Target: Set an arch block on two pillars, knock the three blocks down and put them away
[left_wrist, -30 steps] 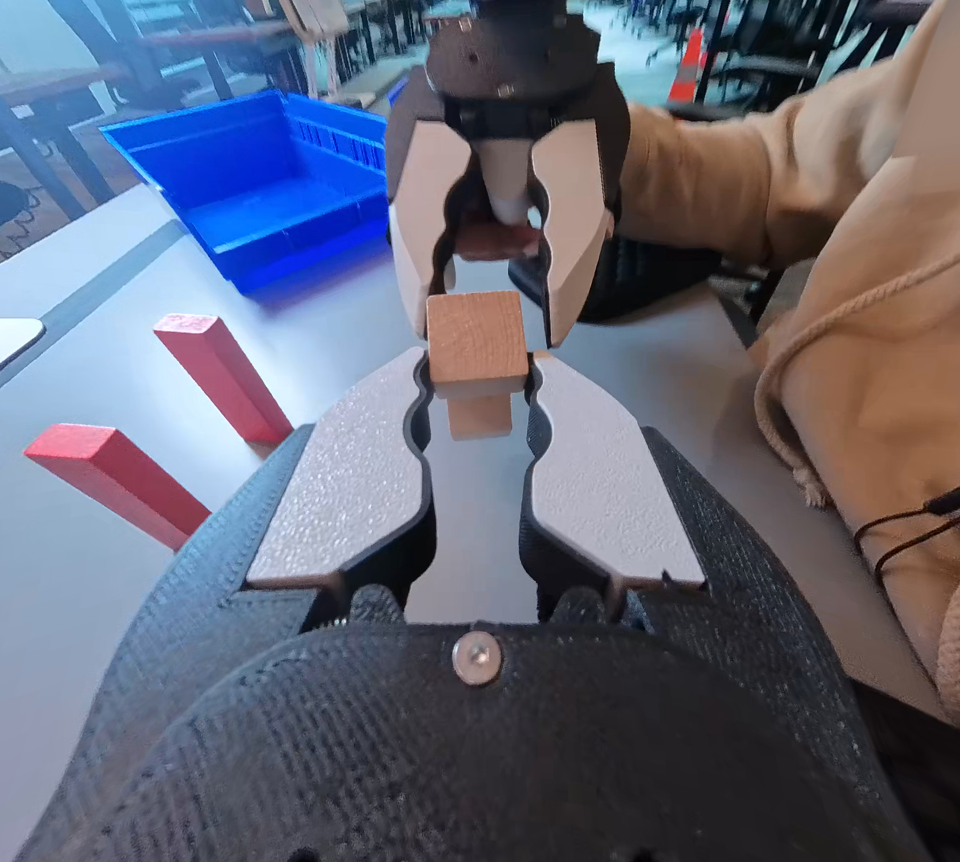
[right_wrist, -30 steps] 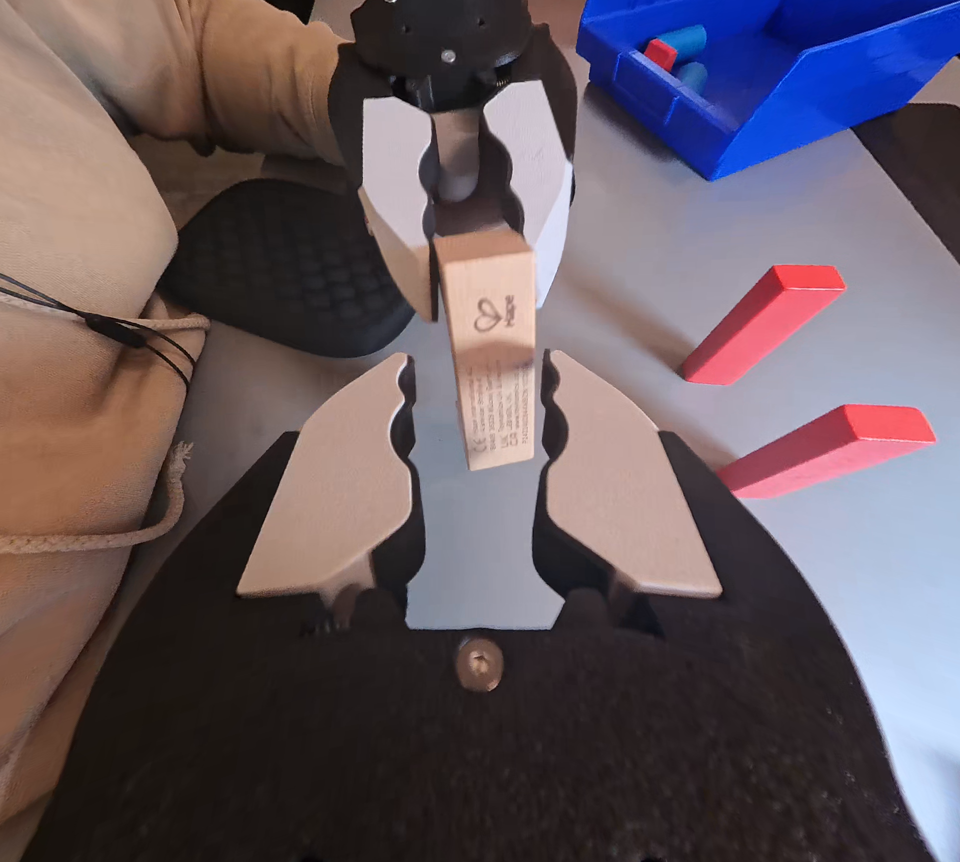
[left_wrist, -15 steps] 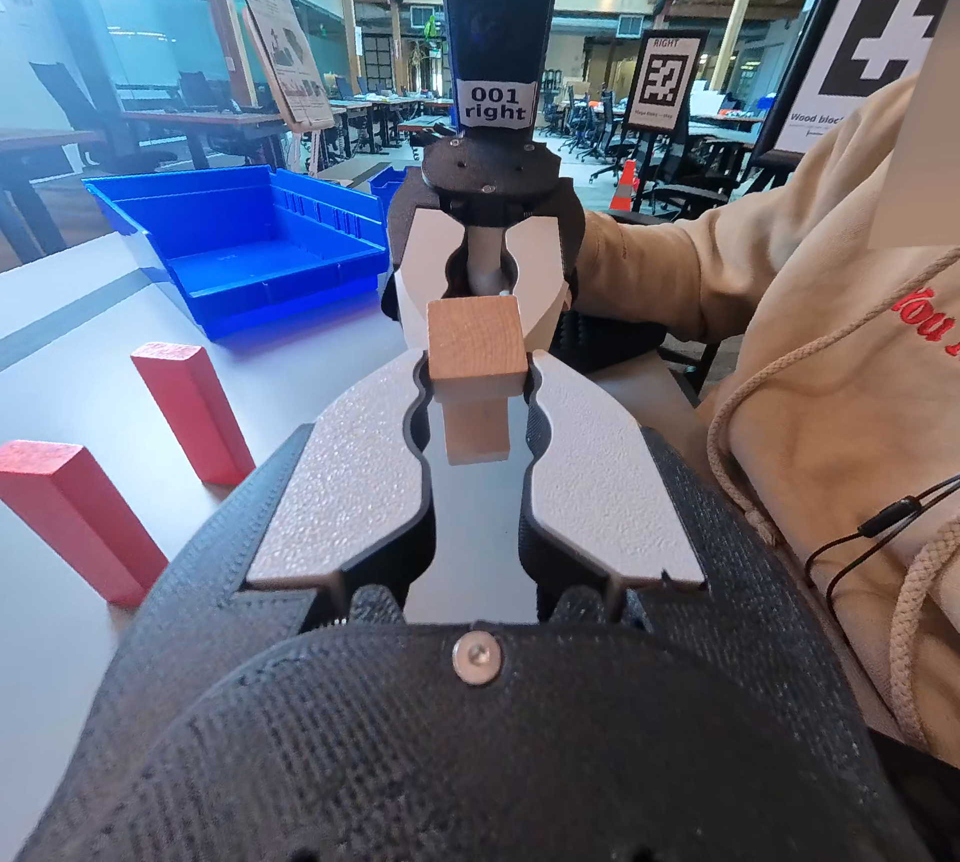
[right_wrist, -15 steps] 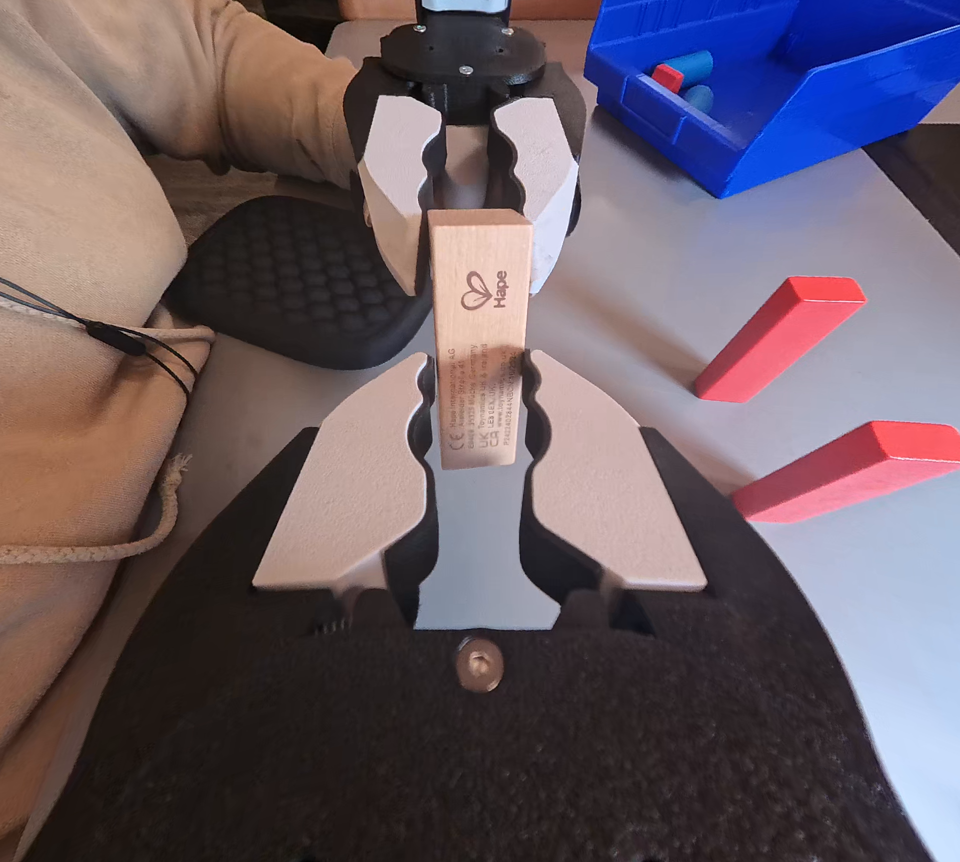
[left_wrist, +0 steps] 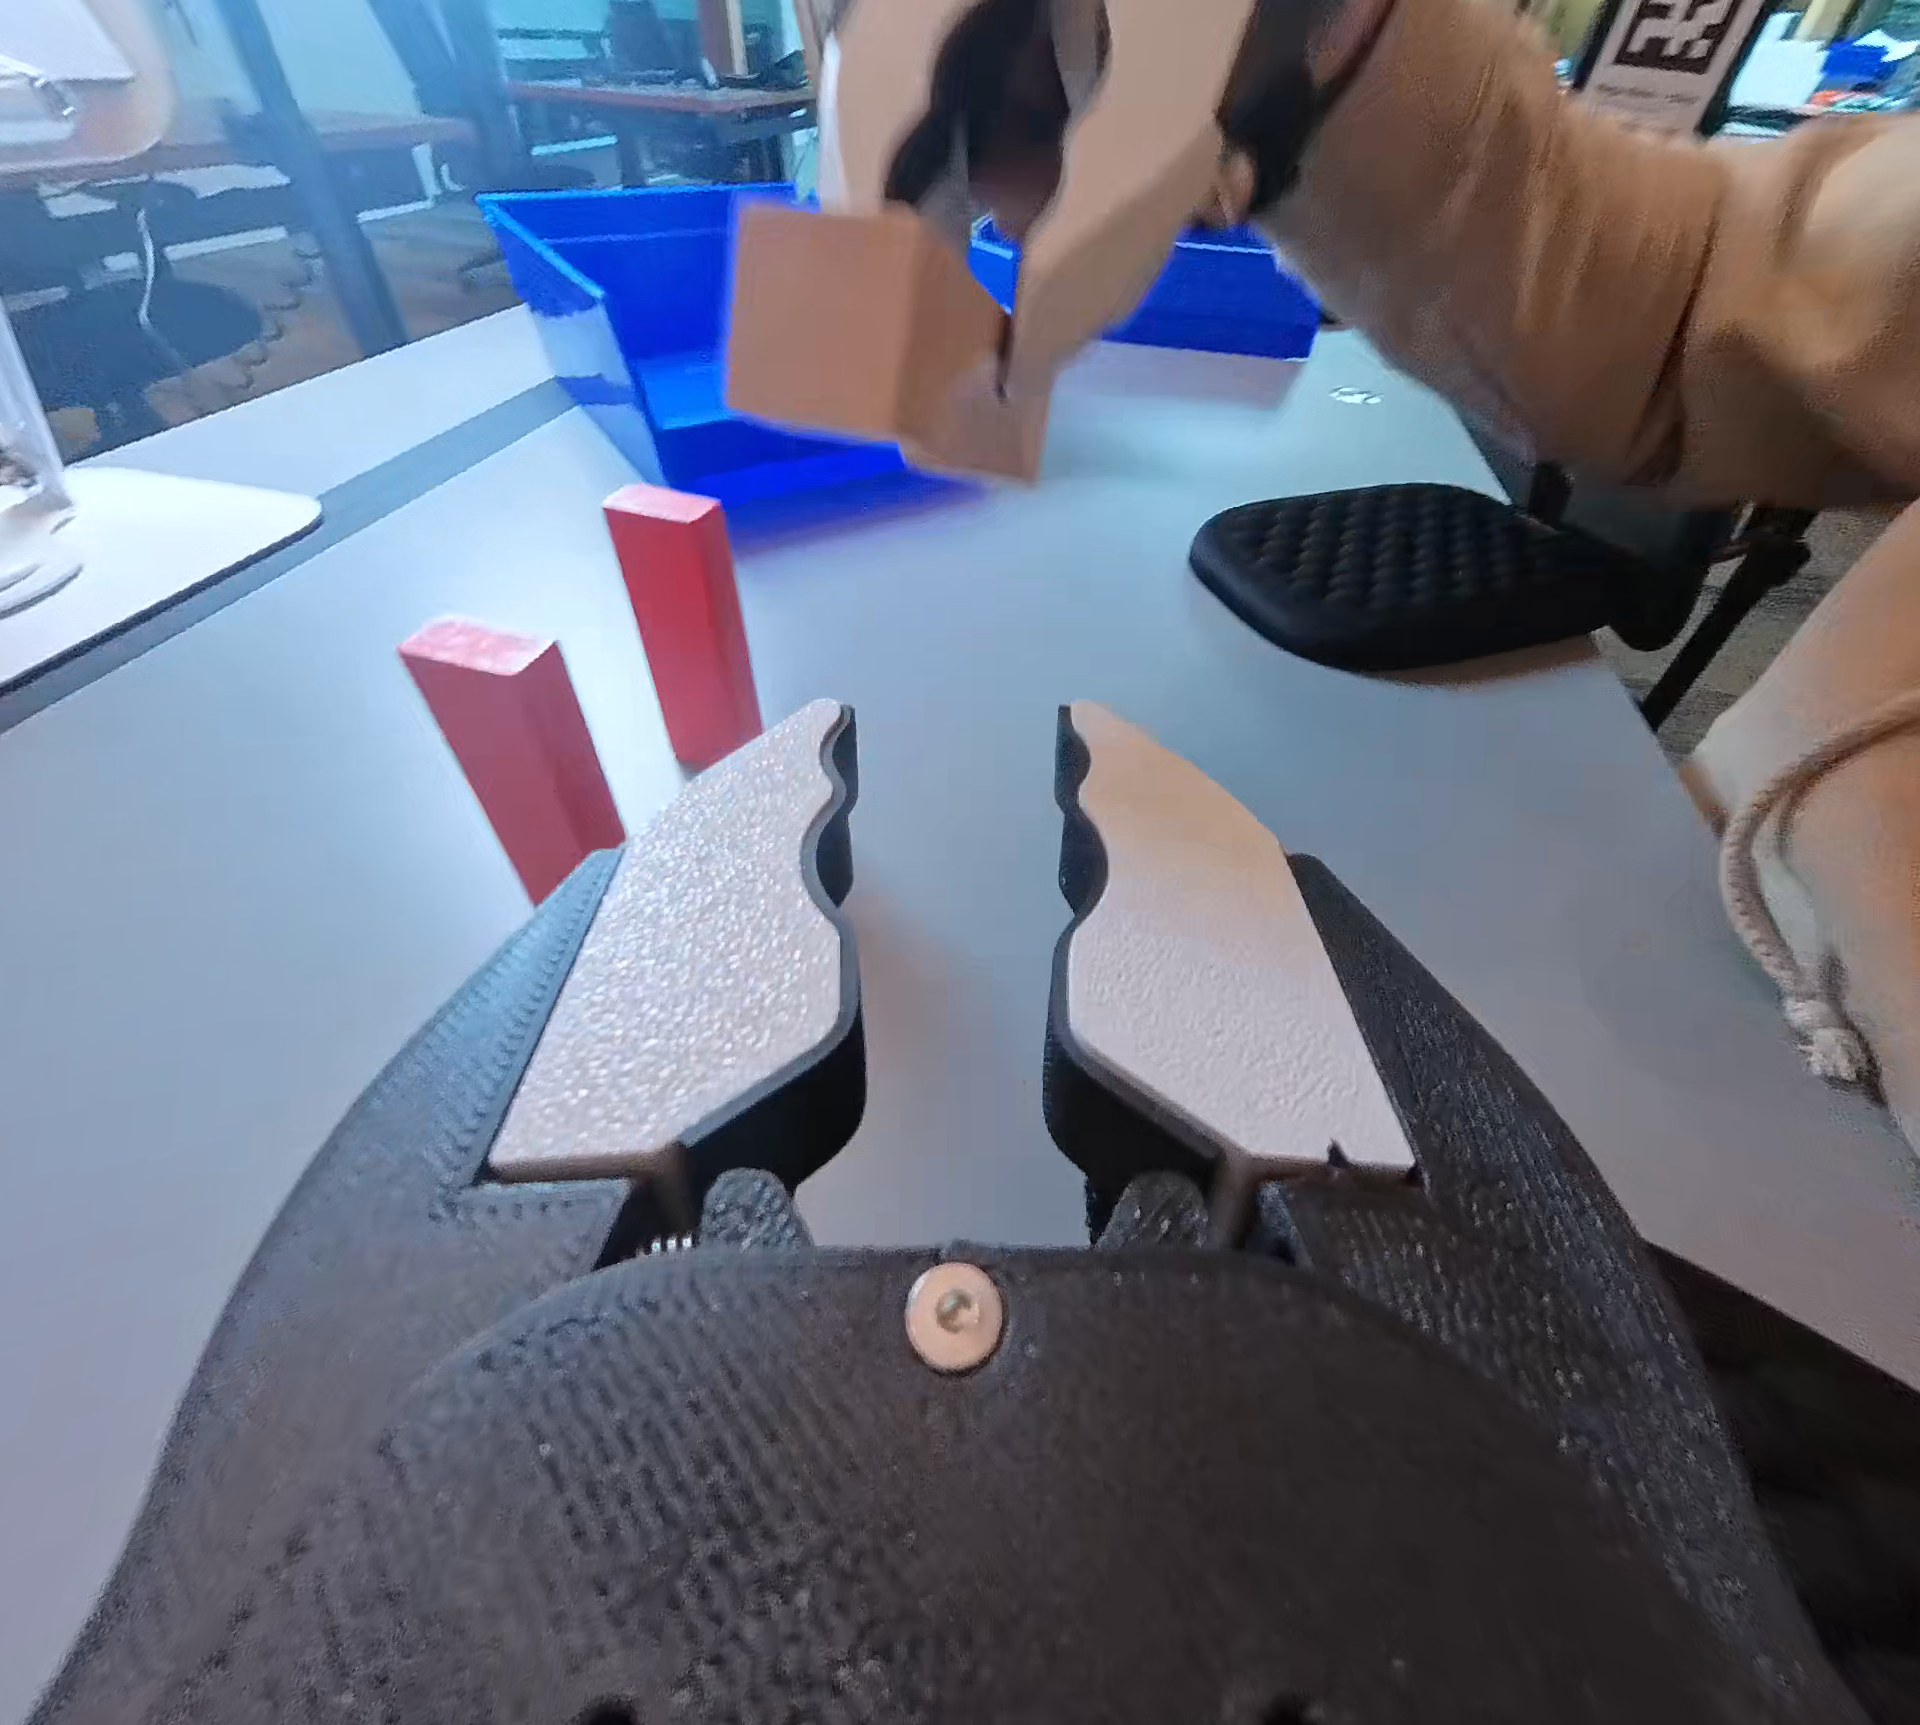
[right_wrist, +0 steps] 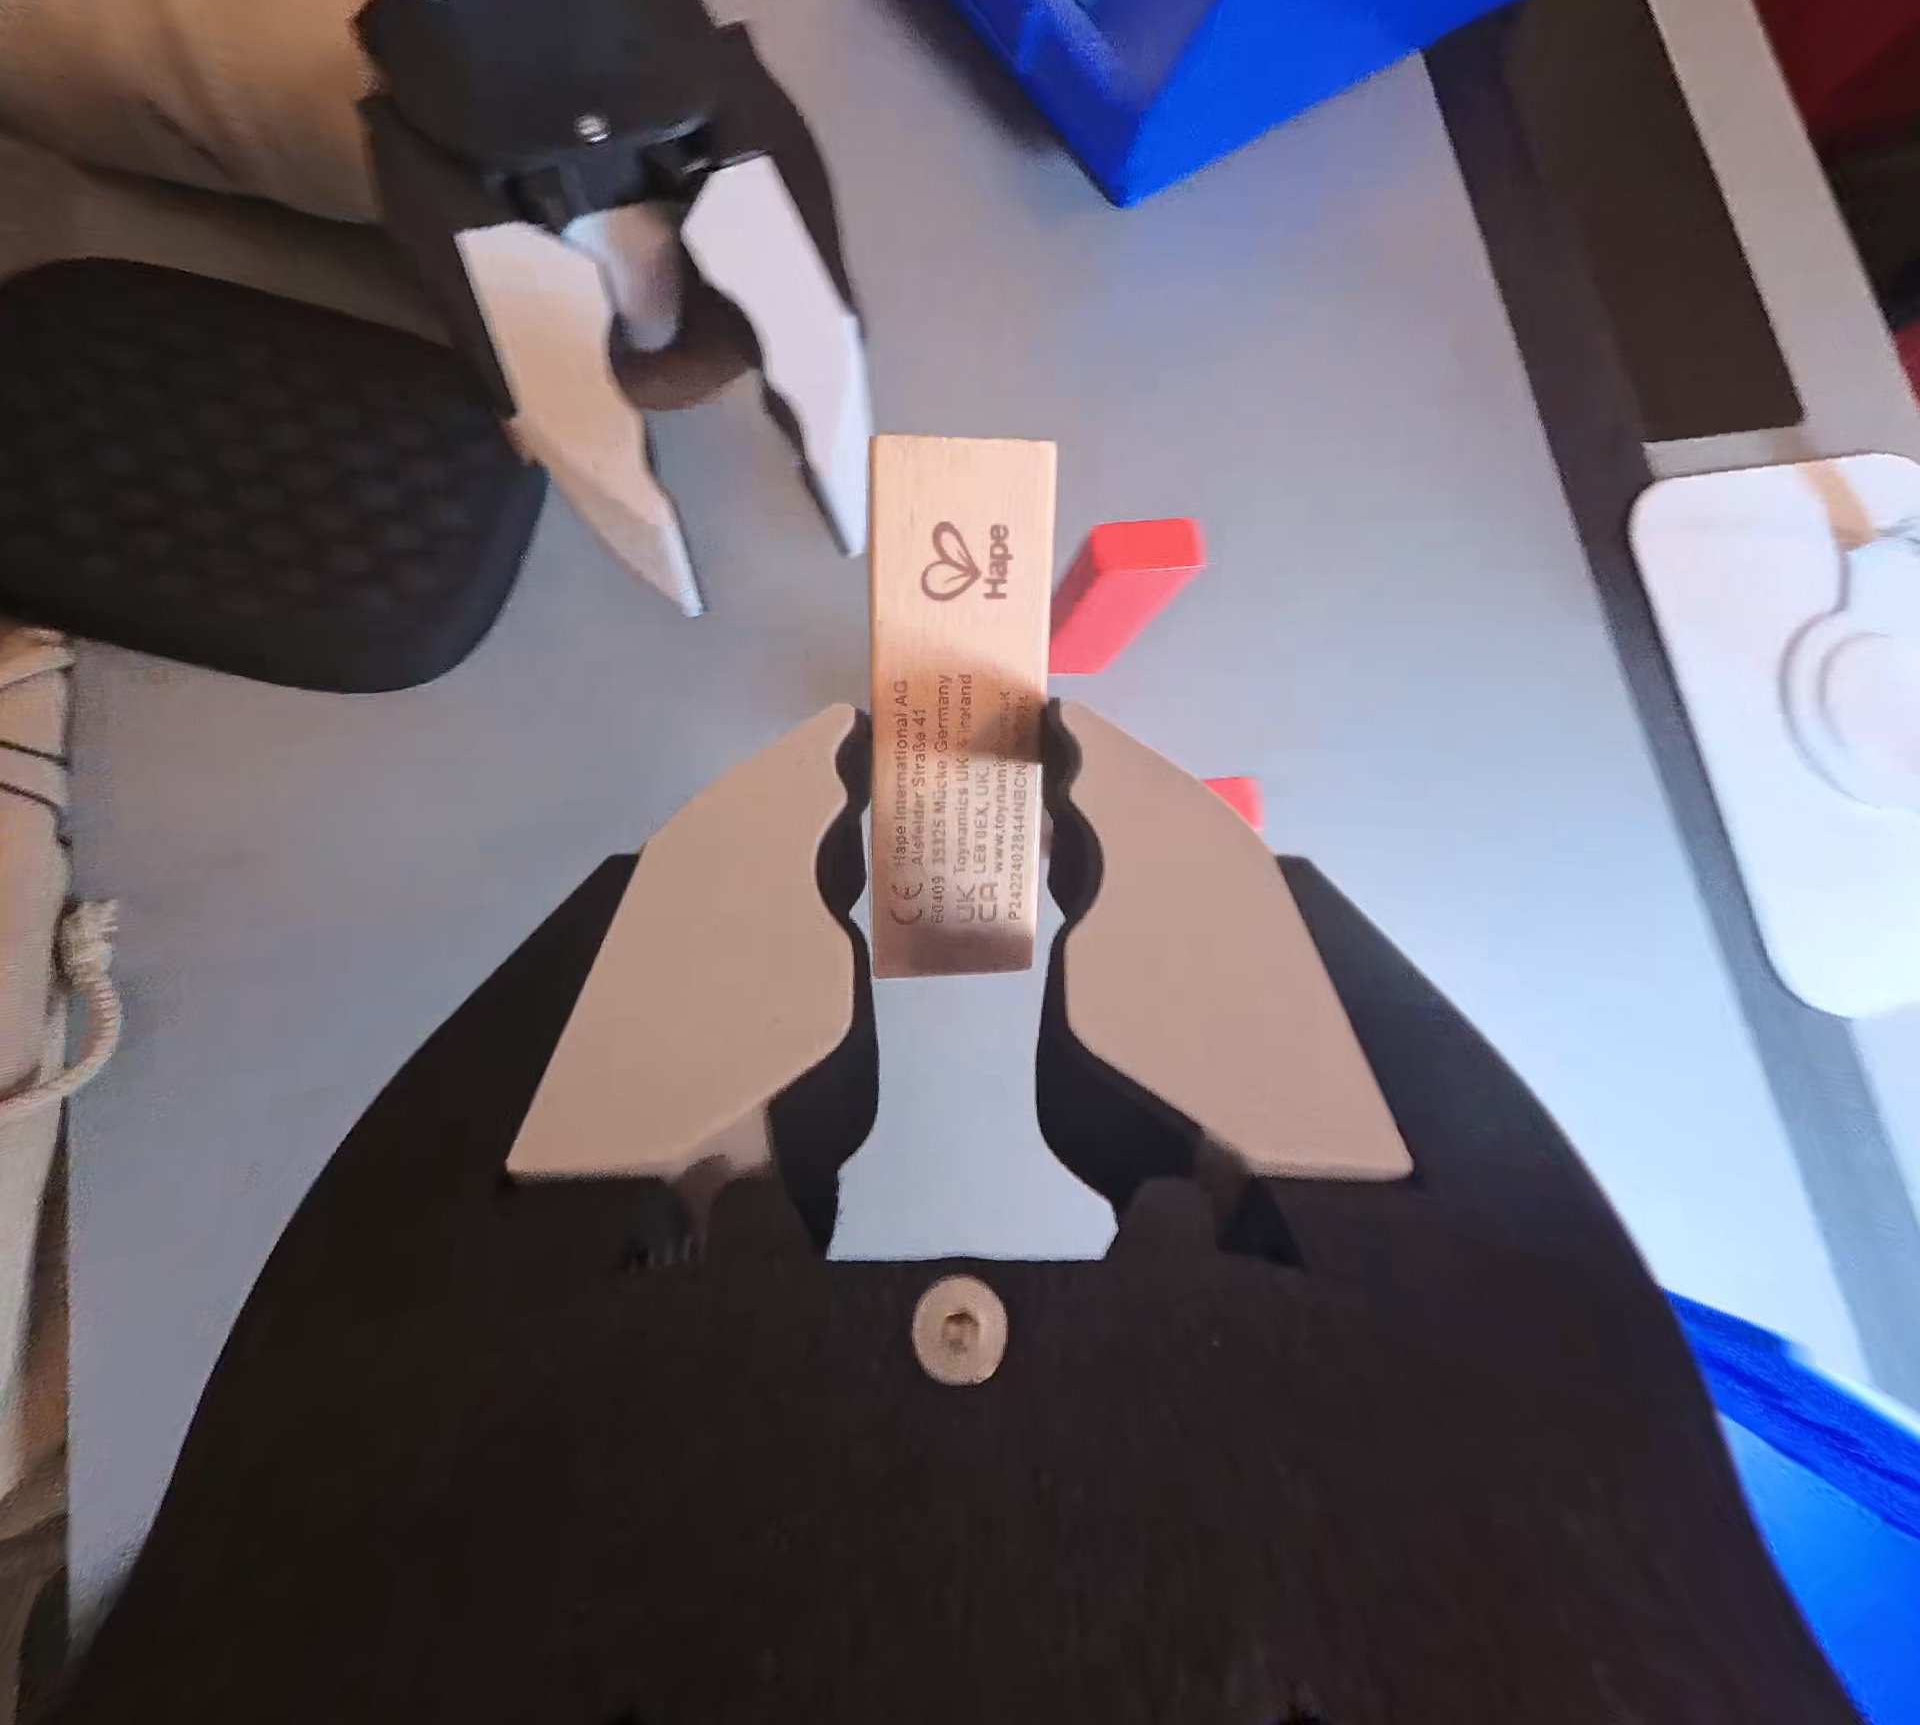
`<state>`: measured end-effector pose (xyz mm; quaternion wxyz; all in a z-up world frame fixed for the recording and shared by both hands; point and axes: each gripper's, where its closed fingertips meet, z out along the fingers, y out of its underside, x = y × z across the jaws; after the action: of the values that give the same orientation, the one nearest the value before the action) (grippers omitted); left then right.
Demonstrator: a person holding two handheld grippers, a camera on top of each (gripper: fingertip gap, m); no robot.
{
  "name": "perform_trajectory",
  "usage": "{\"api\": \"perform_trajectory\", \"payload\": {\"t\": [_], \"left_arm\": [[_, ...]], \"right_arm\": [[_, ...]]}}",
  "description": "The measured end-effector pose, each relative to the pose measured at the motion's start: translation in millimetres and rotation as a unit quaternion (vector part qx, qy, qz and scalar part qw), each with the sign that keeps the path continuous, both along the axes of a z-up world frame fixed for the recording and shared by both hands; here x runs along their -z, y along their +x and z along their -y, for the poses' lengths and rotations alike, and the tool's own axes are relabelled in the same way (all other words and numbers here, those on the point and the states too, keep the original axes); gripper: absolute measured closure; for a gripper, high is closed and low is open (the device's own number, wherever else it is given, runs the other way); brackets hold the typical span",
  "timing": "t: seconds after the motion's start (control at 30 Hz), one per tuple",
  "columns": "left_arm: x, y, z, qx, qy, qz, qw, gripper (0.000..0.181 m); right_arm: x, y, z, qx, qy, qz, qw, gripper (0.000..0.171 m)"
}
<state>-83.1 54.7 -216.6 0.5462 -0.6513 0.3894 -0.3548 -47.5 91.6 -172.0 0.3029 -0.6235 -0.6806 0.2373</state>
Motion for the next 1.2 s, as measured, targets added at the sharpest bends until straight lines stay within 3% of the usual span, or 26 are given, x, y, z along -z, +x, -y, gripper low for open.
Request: {"api": "perform_trajectory", "payload": {"t": [0.17,0.33,1.2], "left_arm": [[9,-6,-7,-0.019,0.001,-0.021,1.0,0.145],[13,-4,-6,-0.017,0.004,-0.033,0.999,0.145],[26,0,-4,-0.005,-0.004,-0.055,0.998,0.147]], "right_arm": [[1,-17,-50,0.017,0.031,0.116,0.993,0.139],[22,-23,-72,0.008,0.032,0.184,0.982,0.139],[33,-30,-68,-0.037,0.04,0.204,0.977,0.139]]}}
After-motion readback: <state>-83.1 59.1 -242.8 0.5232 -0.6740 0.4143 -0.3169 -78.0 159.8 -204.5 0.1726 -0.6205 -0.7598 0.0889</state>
